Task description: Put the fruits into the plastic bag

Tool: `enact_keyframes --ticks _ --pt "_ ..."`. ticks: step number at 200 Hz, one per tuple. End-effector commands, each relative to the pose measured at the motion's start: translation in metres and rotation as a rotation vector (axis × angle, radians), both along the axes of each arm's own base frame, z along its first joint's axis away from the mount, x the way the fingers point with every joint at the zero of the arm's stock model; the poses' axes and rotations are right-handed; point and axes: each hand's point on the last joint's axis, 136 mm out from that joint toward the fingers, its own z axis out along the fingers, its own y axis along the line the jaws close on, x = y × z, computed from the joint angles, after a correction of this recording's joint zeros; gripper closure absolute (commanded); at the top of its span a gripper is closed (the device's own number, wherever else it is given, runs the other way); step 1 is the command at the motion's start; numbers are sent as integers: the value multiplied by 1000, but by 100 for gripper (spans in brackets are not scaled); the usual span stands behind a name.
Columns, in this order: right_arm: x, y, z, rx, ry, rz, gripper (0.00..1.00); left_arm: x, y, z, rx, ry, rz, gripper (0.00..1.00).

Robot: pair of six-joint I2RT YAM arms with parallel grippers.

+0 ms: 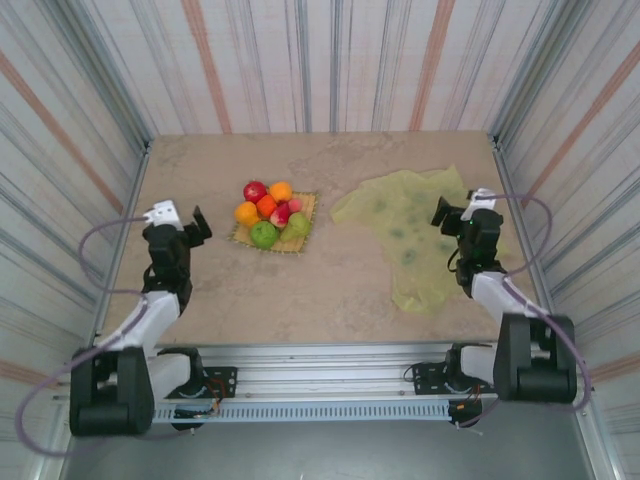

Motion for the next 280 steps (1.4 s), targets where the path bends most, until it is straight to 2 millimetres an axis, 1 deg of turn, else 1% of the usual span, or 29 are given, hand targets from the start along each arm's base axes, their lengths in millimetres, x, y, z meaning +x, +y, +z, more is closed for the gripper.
enact_keyframes --ticks 1,7,15,17,27,33,43,50,54,56,60,62,68,69,74,88,96,105,126,143,158,175,194,222,241,261,280 --pt "-12 -18 34 130 3 -133 1 -24 18 9 -242 -9 146 1" --pt "-13 -16 38 150 26 -137 1 -25 12 18 -273 -25 116 1" --pt "-14 -8 44 156 60 -115 0 -25 0 33 -306 -54 45 1" --pt "-14 -4 47 154 64 -105 0 -25 -4 38 -314 -66 25 1" --pt "-16 10 48 124 123 -74 0 -25 -21 55 -353 -91 -69 1" --pt "-16 23 50 100 148 -42 0 -24 -31 65 -372 -102 -122 1" --pt "-18 46 46 52 202 20 0 -23 -52 81 -384 -99 -209 1" --pt "-21 62 44 16 232 62 0 -22 -67 89 -370 -77 -267 1" --pt "-22 70 43 -4 249 84 0 -21 -78 96 -357 -66 -304 1" --pt "-23 73 42 -13 258 93 0 -21 -83 95 -348 -51 -320 1" --pt "-24 80 40 -27 276 110 0 -20 -93 102 -330 -39 -354 1" --pt "-25 83 39 -32 288 120 0 -20 -100 101 -319 -24 -374 1" --pt "-28 92 34 -39 320 146 1 -19 -116 108 -287 5 -422 1" --pt "-28 93 33 -39 325 152 1 -19 -119 106 -282 16 -428 1" --pt "-30 100 28 -38 357 178 1 -18 -134 111 -259 39 -471 1" --pt "-37 118 15 -33 440 249 3 -18 -177 115 -199 109 -595 1" --pt "-42 125 5 -47 498 279 4 -19 -201 113 -175 143 -660 1" --pt "-47 133 -6 -71 561 317 5 -19 -222 110 -156 175 -716 1" --pt "-59 143 -34 -107 709 394 8 -21 -262 103 -150 220 -836 1" --pt "-63 153 -52 -103 798 450 12 -21 -285 96 -162 258 -910 1" --pt "-61 165 -65 -100 833 493 16 -21 -297 87 -158 297 -938 1" --pt "-57 172 -79 -126 864 513 20 -21 -304 80 -149 329 -944 1" --pt "-54 173 -95 -176 930 515 26 -22 -304 74 -148 347 -940 1" --pt "-51 169 -117 -224 1002 504 28 -23 -301 66 -149 357 -924 1" --pt "-45 170 -127 -235 1018 495 33 -22 -299 63 -145 359 -912 1" --pt "-35 170 -134 -253 1018 480 39 -22 -298 60 -134 366 -908 1" --pt "-24 169 -140 -260 1012 469 41 -22 -297 60 -128 368 -908 1"
